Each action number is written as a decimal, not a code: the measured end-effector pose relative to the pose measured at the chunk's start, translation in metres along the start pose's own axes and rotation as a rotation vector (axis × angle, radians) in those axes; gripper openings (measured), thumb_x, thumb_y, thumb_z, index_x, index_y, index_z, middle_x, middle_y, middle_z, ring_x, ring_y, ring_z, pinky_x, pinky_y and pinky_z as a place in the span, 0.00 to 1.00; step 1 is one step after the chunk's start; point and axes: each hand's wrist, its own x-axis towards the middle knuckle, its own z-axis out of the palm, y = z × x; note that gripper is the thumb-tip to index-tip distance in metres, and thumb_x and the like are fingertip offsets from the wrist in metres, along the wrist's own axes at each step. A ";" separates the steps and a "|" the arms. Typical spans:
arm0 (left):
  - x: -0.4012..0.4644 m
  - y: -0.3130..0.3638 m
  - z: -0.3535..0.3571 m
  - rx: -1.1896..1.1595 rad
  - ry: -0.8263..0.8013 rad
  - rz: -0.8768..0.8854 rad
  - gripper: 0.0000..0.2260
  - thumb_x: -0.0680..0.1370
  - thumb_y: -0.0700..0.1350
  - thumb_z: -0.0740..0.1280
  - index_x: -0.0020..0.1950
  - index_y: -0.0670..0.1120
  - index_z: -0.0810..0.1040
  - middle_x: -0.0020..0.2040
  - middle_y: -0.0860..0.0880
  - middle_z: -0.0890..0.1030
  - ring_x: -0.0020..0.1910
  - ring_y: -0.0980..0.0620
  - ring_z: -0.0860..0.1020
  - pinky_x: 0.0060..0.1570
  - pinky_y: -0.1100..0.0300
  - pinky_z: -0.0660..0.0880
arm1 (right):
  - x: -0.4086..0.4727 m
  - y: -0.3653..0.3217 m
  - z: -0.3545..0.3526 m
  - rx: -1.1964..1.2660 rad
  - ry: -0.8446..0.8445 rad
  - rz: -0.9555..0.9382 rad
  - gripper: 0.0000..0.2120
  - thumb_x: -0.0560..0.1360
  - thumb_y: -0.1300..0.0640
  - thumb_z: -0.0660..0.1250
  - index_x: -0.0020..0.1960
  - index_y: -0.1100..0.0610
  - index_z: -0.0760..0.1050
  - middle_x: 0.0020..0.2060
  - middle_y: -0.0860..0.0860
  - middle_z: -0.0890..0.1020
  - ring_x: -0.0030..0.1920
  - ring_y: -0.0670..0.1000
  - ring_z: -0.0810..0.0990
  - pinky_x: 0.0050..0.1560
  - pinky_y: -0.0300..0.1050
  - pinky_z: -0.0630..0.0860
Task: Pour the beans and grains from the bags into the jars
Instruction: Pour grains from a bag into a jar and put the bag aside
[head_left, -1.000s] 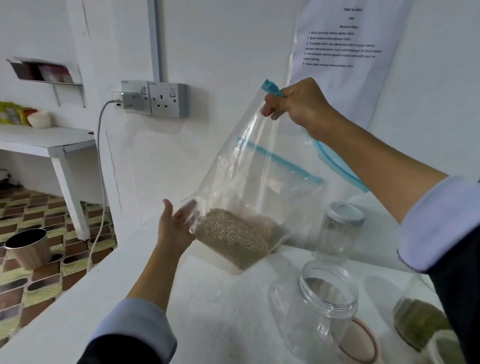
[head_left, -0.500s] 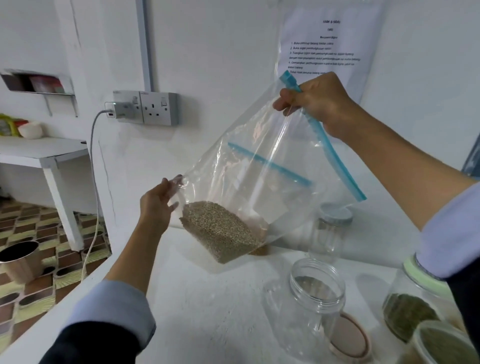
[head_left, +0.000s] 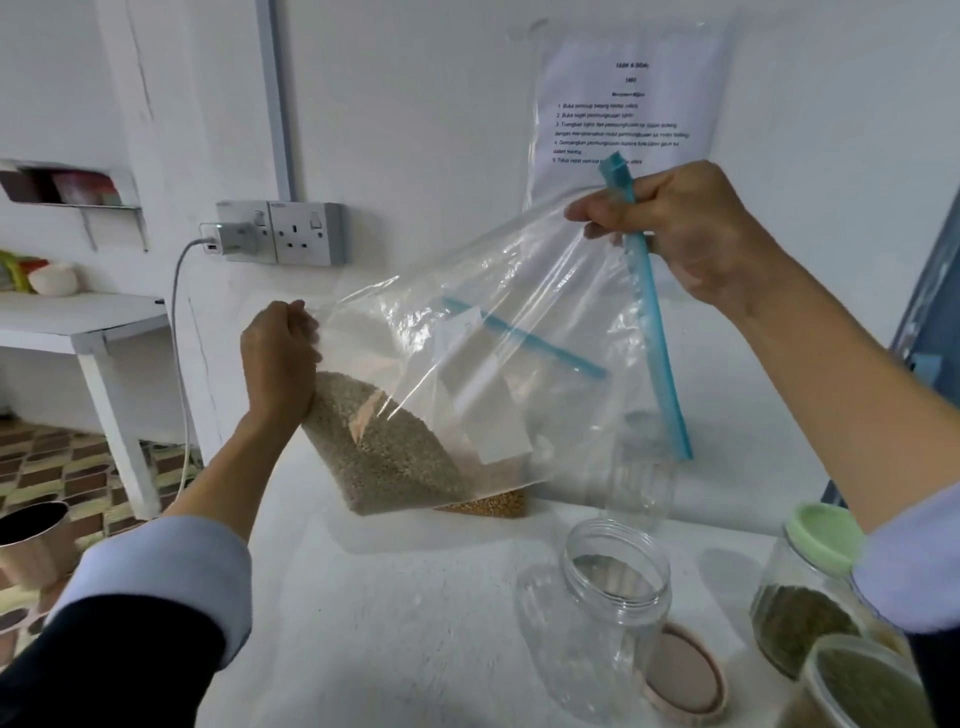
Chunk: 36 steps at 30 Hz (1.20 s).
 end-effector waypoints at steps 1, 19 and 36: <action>0.002 0.003 -0.001 -0.014 0.024 0.013 0.10 0.77 0.31 0.55 0.43 0.41 0.74 0.39 0.41 0.77 0.33 0.43 0.75 0.28 0.54 0.74 | -0.005 0.001 -0.001 0.025 0.003 -0.005 0.08 0.70 0.63 0.71 0.50 0.63 0.80 0.50 0.53 0.83 0.39 0.44 0.83 0.41 0.31 0.75; 0.017 0.024 -0.025 -0.124 0.190 0.216 0.18 0.78 0.38 0.52 0.32 0.56 0.65 0.27 0.57 0.71 0.25 0.51 0.69 0.35 0.47 0.74 | -0.066 0.020 0.003 0.355 0.128 -0.002 0.09 0.72 0.68 0.68 0.37 0.59 0.84 0.37 0.54 0.85 0.44 0.57 0.85 0.57 0.51 0.78; 0.011 0.073 -0.033 -0.268 0.259 0.445 0.17 0.81 0.42 0.54 0.34 0.58 0.63 0.26 0.66 0.74 0.26 0.66 0.70 0.30 0.70 0.64 | -0.084 0.051 -0.023 0.337 0.136 0.022 0.15 0.60 0.49 0.74 0.39 0.60 0.84 0.44 0.55 0.86 0.45 0.56 0.85 0.52 0.44 0.78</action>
